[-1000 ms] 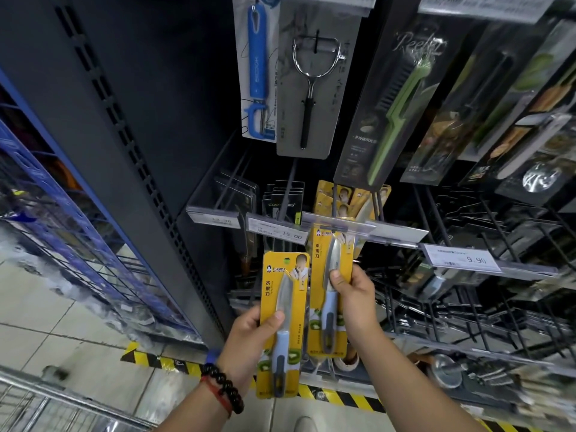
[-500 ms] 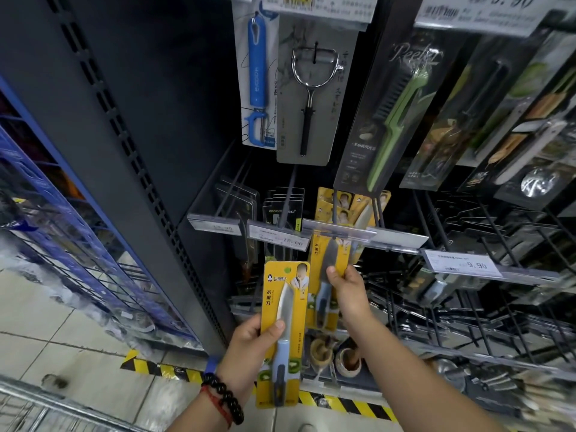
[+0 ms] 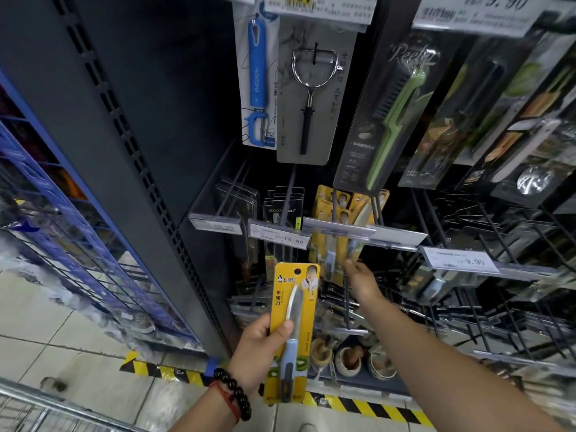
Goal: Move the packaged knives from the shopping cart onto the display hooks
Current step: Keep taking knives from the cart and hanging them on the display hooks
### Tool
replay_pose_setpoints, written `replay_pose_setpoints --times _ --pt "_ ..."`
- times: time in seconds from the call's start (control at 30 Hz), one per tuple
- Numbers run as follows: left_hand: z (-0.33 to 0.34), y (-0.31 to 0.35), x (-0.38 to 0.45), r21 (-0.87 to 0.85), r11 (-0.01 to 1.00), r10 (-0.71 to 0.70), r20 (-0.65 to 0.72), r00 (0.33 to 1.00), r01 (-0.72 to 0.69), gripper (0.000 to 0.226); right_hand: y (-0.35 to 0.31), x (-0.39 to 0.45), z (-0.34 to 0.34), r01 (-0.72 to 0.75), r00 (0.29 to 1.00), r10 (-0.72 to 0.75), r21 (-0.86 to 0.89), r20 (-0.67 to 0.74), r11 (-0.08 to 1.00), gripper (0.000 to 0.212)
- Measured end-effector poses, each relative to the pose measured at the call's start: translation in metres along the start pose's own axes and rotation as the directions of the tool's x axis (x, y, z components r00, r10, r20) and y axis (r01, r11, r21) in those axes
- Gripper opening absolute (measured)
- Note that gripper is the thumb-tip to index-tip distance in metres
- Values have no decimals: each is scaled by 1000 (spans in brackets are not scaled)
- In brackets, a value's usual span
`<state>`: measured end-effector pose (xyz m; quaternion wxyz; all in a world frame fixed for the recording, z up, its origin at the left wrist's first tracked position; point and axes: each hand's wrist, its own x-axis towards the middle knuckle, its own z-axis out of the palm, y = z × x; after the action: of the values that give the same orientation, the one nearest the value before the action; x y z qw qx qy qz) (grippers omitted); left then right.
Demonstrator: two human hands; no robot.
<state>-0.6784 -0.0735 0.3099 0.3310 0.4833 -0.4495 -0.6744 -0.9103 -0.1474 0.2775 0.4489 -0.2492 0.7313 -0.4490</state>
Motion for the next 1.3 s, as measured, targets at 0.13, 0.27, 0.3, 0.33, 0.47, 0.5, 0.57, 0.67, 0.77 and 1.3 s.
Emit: replay_pose_setpoints --times 0.13,0.27,0.3,0.33,0.47,0.5,0.57,0.67,0.77,1.3 --pt "5 0 3 45 999 5 25 1000 -6 18 25 -27 -9 1 1000 -3 150 12 989 26" --pt "13 2 10 38 999 25 52 998 -27 19 16 -80 -7 115 937 -202 296 284 948 33" --pt "14 2 12 38 999 28 61 998 -30 21 11 -91 -6 144 911 -246 302 332 942 34" --pt "16 2 13 43 998 32 72 997 -36 22 7 -97 -4 176 891 -276 287 360 942 33" --pt "20 4 16 86 996 32 97 995 -40 19 -3 -102 4 253 867 -332 244 372 936 28" --pt "19 6 16 117 992 42 98 994 -54 16 -4 -100 5 260 871 -337 247 357 934 26" --pt "12 15 16 245 960 130 43 991 -137 9 -5 -95 4 275 890 -340 238 305 932 21" --pt "-12 40 12 508 814 401 -140 905 -282 21 -7 -82 0 263 930 -304 200 208 944 7" --pt "-42 73 10 758 497 747 -126 653 -422 36 -11 -70 -2 257 951 -276 138 142 957 11" --pt "-6 107 71 974 -46 639 200 742 -223 55 -24 -46 14 283 952 -289 66 103 957 16"
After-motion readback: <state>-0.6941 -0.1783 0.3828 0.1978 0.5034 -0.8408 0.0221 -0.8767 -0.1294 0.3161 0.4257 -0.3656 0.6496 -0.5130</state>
